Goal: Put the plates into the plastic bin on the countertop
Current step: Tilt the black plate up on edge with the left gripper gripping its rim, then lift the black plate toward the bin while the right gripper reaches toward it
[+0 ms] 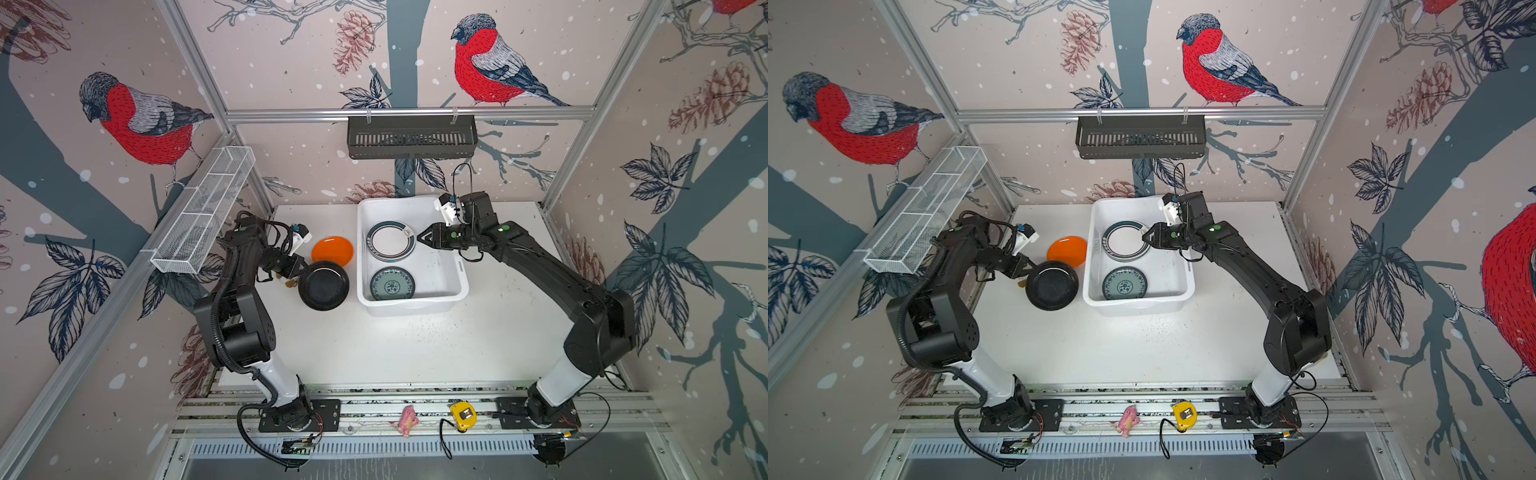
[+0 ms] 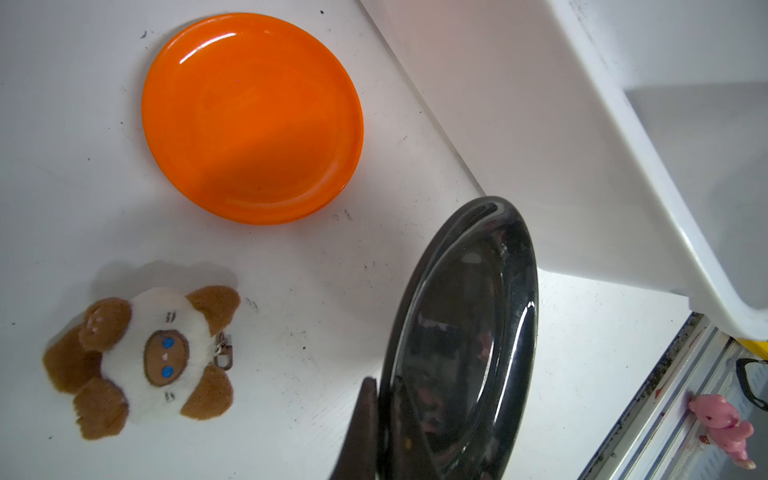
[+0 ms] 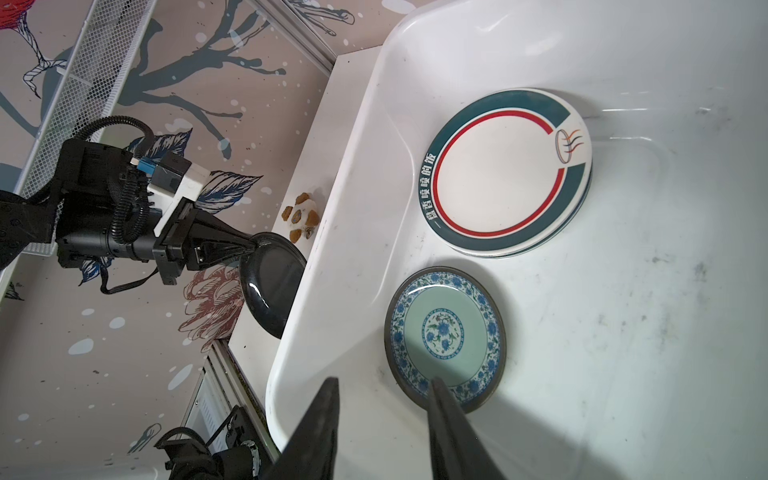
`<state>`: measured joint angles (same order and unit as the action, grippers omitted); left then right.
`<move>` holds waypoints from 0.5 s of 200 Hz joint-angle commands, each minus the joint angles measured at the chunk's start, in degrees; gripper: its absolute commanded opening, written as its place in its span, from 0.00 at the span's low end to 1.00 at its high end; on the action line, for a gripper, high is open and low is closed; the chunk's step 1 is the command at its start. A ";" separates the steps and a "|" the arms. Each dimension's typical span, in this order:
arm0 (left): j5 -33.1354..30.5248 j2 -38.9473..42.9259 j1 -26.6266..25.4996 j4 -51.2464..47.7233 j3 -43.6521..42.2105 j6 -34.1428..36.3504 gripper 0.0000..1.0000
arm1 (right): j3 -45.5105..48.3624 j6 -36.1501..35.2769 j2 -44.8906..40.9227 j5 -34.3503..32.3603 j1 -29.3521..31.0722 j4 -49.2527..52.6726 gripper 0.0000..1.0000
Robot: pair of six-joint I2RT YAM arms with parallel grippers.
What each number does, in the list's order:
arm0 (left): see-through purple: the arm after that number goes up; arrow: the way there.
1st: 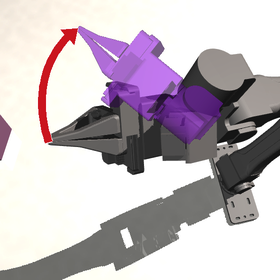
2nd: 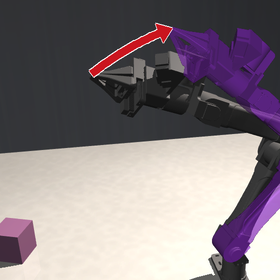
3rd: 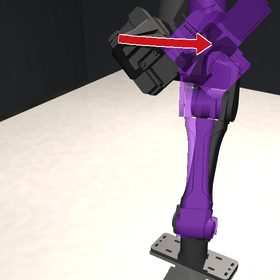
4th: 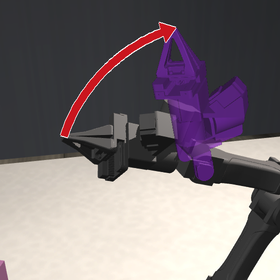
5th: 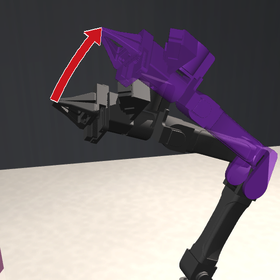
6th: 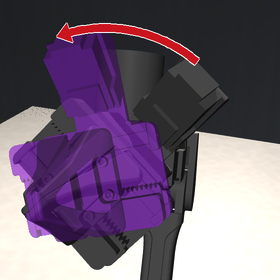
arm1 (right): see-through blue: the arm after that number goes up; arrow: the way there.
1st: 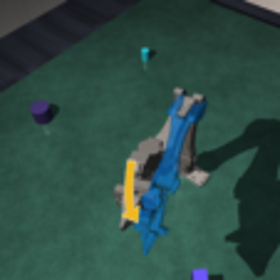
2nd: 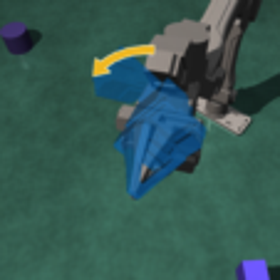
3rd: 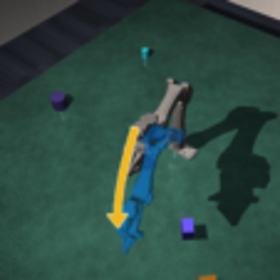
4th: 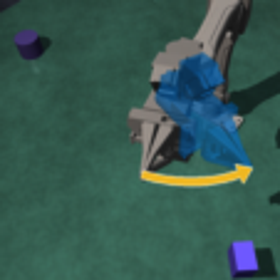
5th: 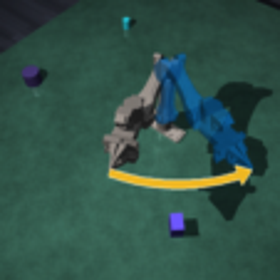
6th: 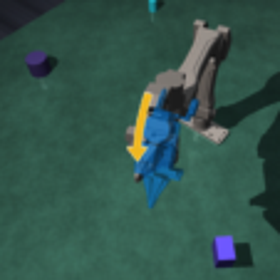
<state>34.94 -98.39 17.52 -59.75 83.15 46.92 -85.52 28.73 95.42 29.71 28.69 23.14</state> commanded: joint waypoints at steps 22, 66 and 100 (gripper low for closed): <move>1.38 0.63 -0.47 -5.16 3.52 1.80 0.00 | -0.57 0.36 0.39 0.61 0.58 -1.56 0.39; 0.91 0.32 -0.55 -7.93 8.32 2.11 0.00 | -1.72 0.17 1.48 0.21 1.94 -1.38 0.41; 1.74 -0.20 -0.63 -10.90 12.05 2.65 0.00 | -1.84 0.55 1.95 0.72 2.81 -2.51 0.41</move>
<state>34.57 -98.30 17.04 -65.80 93.10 48.01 -86.89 28.73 96.95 29.71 30.85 23.00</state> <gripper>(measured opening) 0.081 0.414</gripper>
